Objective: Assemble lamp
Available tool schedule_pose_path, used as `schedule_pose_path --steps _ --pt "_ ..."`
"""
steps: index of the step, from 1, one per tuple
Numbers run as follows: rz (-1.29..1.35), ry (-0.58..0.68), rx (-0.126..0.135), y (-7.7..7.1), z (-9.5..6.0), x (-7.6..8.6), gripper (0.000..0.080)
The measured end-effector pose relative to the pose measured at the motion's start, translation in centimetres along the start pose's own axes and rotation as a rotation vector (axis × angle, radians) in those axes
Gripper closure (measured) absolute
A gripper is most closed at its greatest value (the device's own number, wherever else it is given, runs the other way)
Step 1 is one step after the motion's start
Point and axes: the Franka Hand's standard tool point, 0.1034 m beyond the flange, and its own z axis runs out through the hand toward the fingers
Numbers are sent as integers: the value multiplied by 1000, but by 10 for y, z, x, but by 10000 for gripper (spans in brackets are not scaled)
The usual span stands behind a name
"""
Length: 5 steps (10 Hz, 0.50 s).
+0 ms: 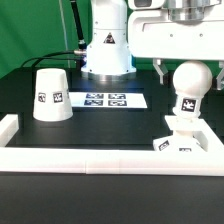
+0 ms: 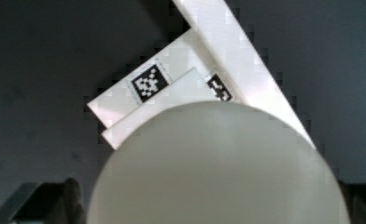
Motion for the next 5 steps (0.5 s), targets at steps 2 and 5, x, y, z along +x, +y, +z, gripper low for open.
schedule_pose_path --steps 2,5 --pt "-148 0 0 0 0 0 101" --pt "-439 15 -25 2 1 1 101"
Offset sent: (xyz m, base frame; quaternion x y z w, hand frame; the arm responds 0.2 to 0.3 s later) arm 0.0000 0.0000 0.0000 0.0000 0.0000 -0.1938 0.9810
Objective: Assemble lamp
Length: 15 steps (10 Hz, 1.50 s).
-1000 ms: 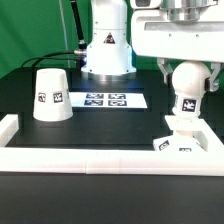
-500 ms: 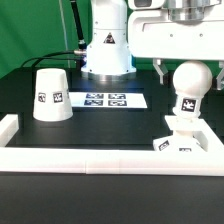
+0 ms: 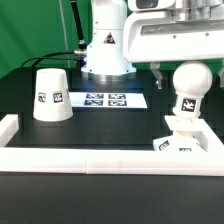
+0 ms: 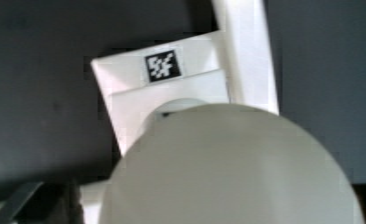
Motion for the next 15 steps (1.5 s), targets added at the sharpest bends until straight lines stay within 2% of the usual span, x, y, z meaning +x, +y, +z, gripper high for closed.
schedule_pose_path --steps 4,6,8,9,10,15 --pt "-346 4 -46 0 -1 1 101" --pt "-486 2 -58 -1 -1 1 101" --pt "-563 -4 -58 1 0 0 101" --pt "-564 -4 -58 1 0 0 195" --pt "-562 -4 -58 1 0 0 223" --pt "-485 1 -52 1 0 0 223"
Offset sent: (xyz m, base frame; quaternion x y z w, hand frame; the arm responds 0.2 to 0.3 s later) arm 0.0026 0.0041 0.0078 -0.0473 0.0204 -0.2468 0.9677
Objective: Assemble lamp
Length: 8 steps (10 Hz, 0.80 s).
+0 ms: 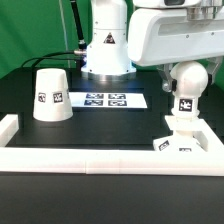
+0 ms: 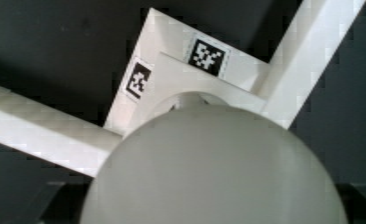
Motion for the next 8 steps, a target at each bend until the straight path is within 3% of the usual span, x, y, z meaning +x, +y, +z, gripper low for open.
schedule_pose_path --steps 4,8 --pt "563 9 29 1 1 0 222" --pt "1017 -5 36 -1 2 1 220"
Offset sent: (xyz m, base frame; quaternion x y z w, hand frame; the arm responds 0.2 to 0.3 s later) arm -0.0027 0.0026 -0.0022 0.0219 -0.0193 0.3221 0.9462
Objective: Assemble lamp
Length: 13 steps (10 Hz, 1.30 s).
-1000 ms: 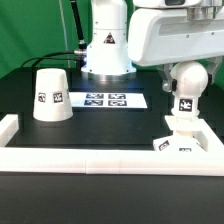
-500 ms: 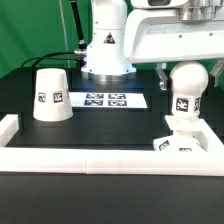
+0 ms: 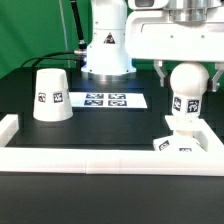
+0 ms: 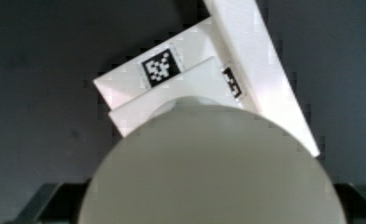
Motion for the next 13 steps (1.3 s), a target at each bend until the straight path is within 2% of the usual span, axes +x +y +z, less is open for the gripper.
schedule_pose_path --steps 4,6,7,10,13 --pt "198 -6 5 -3 0 -3 220" --pt "189 -5 6 -3 1 -3 220" --pt "150 -5 6 -3 1 -3 120" --pt "-181 -1 3 -4 -1 -1 101" --pt "-400 -1 3 -3 -1 -1 101"
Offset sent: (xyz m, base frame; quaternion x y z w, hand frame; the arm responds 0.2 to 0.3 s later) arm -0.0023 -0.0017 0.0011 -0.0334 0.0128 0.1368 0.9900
